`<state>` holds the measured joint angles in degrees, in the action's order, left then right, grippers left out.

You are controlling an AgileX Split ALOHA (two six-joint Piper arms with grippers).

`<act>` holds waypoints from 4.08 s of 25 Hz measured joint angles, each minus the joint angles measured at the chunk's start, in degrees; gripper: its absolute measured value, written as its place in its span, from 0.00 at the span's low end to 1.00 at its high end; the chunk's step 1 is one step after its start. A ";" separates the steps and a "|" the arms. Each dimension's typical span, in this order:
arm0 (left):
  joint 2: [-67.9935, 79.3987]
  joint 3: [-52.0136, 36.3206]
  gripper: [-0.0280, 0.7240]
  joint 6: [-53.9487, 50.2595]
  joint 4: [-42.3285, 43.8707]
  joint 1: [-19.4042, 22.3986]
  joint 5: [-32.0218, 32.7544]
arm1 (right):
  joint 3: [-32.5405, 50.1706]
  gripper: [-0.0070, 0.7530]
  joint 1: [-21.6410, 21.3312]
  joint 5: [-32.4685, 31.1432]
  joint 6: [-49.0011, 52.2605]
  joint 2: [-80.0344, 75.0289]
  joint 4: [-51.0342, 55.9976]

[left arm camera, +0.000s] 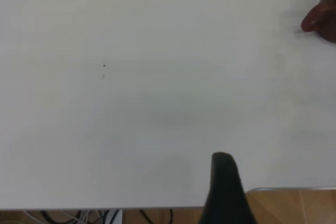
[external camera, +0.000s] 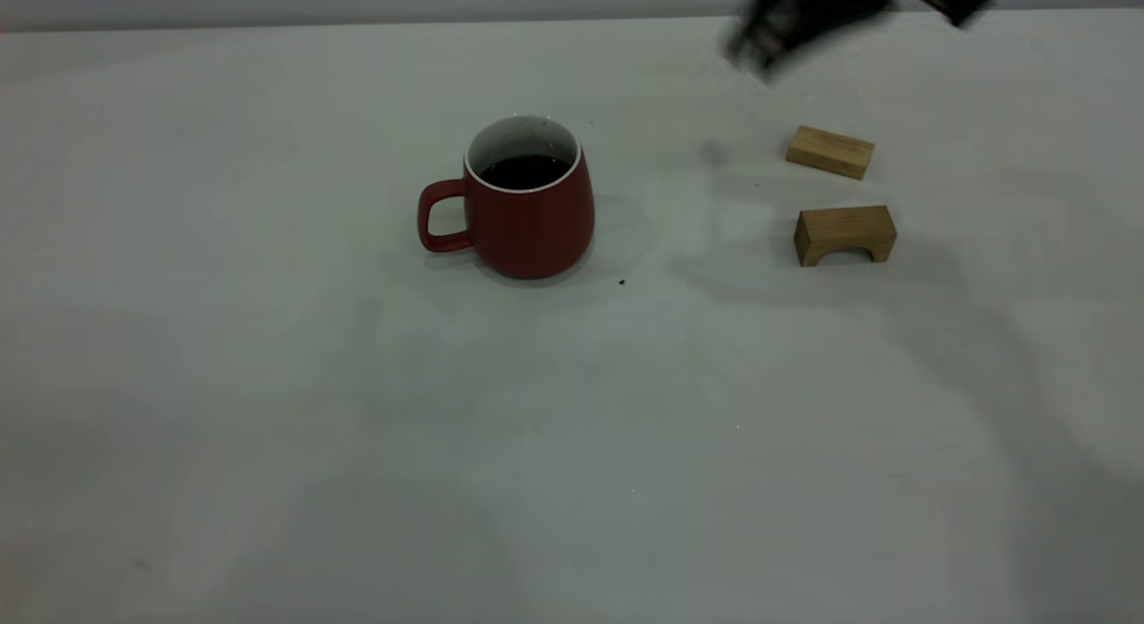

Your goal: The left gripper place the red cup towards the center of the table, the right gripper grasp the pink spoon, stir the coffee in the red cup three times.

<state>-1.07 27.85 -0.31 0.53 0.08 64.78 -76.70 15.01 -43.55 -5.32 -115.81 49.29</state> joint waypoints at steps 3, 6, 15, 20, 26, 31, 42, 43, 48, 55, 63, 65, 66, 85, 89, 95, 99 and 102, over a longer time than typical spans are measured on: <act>0.00 0.00 0.83 0.31 0.00 0.00 0.00 | 0.00 0.19 0.53 -1.13 2.07 0.43 19.65; 0.00 0.00 0.83 0.31 0.00 0.00 0.00 | 0.00 0.19 2.15 -1.51 5.32 -0.22 34.21; 0.00 0.00 0.83 0.00 0.00 0.00 0.00 | -4.42 0.19 9.10 -0.89 41.58 -7.41 51.28; 0.00 0.00 0.83 0.31 0.00 0.00 0.00 | -6.71 0.19 9.42 -0.55 51.17 -11.33 51.61; 0.00 0.00 0.83 0.00 0.00 0.00 0.00 | -12.22 0.19 9.50 0.92 51.74 -20.63 51.61; 0.00 0.00 0.83 0.00 0.00 0.00 0.00 | -18.62 0.19 9.50 1.03 51.74 -27.81 51.61; 0.00 0.00 0.83 0.00 0.00 0.00 0.00 | -22.15 0.19 6.71 -1.36 58.93 -30.28 46.52; 0.00 0.00 0.83 0.00 0.00 0.00 0.00 | -22.15 0.19 7.22 -1.65 60.20 -30.28 46.67; 0.00 0.00 0.83 0.00 0.00 0.00 0.00 | -22.33 0.19 9.81 0.22 59.22 -30.30 48.34; 0.00 0.00 0.83 0.00 0.00 0.00 0.00 | -22.33 0.19 5.75 -3.45 62.37 -30.30 41.06; 0.00 0.00 0.83 0.00 0.00 0.00 0.00 | -22.51 0.19 8.89 -3.14 67.63 -30.30 45.69; 0.00 0.00 0.83 0.00 0.00 0.00 0.00 | -22.65 0.19 8.97 -2.89 67.67 -30.30 47.43; 0.00 0.00 0.83 0.00 0.00 0.00 0.00 | -22.65 0.19 8.60 -2.89 67.56 -30.30 47.24; 0.00 0.00 0.83 0.31 0.00 0.00 0.00 | -22.70 0.22 6.08 -7.61 54.80 -30.30 33.76; 0.00 0.00 0.83 0.00 0.00 0.00 0.00 | -22.71 0.42 5.63 -7.53 44.76 -29.45 27.98; 0.00 0.00 0.83 0.00 0.00 0.00 0.00 | -22.71 0.80 5.57 -12.61 34.37 -21.23 15.21; 0.00 0.00 0.83 0.00 0.00 0.00 0.00 | -22.71 0.85 5.57 -17.48 33.47 -13.08 0.91; 0.00 0.00 0.83 0.00 0.00 0.00 0.00 | -22.71 0.80 5.57 -23.48 33.33 -6.10 -11.34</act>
<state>-1.07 27.85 -0.31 0.53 0.08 64.78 -99.42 20.58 -67.04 28.01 -121.92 37.95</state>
